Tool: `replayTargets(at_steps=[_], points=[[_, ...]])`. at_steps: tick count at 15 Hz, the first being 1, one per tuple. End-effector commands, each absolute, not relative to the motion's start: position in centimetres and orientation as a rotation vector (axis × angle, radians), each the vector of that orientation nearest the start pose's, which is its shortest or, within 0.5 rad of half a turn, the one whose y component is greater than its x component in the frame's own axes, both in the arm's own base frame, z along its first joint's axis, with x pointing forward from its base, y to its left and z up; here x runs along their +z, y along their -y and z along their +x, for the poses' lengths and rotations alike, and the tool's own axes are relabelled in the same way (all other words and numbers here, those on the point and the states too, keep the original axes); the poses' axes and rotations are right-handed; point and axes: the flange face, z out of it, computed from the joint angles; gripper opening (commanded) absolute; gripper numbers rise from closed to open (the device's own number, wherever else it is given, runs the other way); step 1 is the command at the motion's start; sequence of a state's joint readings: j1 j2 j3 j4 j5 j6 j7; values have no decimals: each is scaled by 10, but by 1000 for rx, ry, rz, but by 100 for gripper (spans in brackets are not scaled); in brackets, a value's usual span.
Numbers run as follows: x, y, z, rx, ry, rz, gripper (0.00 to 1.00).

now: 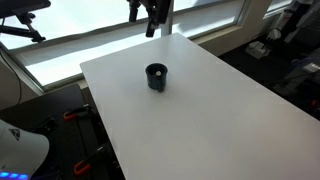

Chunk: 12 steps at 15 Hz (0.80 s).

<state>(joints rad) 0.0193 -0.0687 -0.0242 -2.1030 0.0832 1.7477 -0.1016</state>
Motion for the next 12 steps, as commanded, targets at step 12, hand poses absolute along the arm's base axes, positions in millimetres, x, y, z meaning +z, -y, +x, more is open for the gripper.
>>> replayTargets(at_steps=[12], points=[[422,18,526,353,482,-3123,100]])
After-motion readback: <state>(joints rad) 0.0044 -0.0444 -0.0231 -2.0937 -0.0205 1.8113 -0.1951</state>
